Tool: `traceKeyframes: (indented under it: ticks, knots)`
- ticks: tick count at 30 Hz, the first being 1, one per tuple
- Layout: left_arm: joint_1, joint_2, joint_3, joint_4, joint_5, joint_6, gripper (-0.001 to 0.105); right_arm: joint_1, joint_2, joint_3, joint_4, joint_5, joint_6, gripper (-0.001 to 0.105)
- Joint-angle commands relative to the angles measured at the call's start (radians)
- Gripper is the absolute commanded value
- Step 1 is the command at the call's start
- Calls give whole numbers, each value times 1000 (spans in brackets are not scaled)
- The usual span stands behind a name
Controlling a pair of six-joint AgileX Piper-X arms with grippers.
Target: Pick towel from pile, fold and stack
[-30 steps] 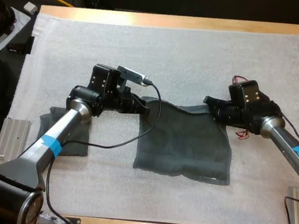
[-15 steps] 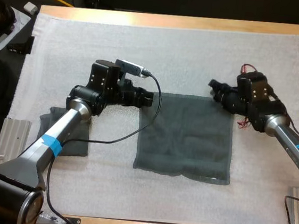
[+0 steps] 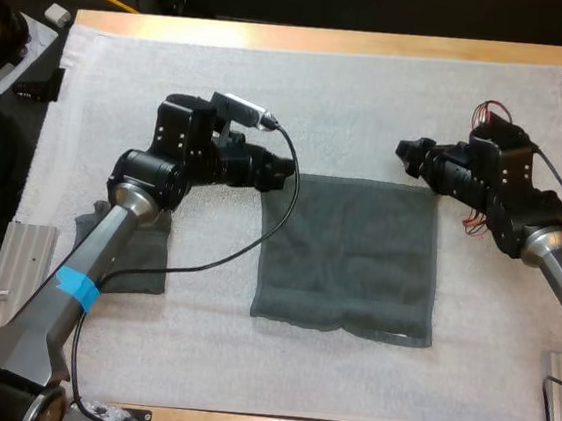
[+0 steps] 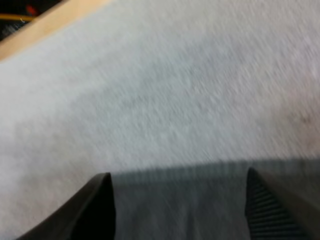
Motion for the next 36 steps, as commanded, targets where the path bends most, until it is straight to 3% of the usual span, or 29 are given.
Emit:
traceKeyframes:
  ticks: [1, 9, 18, 22, 36]
  knots:
    - [-5, -65, 2, 67, -6, 32, 57, -7, -47, 2, 91, -5, -39, 55]
    - [-3, -279, 0, 338, -61, 109, 57, -3, -249, 2, 378, 5, -130, 55]
    - [0, -501, 1, 565, -75, 118, 57, -2, -464, 0, 663, 8, -168, 55]
    - [-4, -532, 0, 594, -82, 115, 57, -3, -504, 8, 689, 8, -166, 56]
    - [-6, -725, -3, 800, -112, 107, 57, 0, -766, 15, 1044, 64, -171, 56]
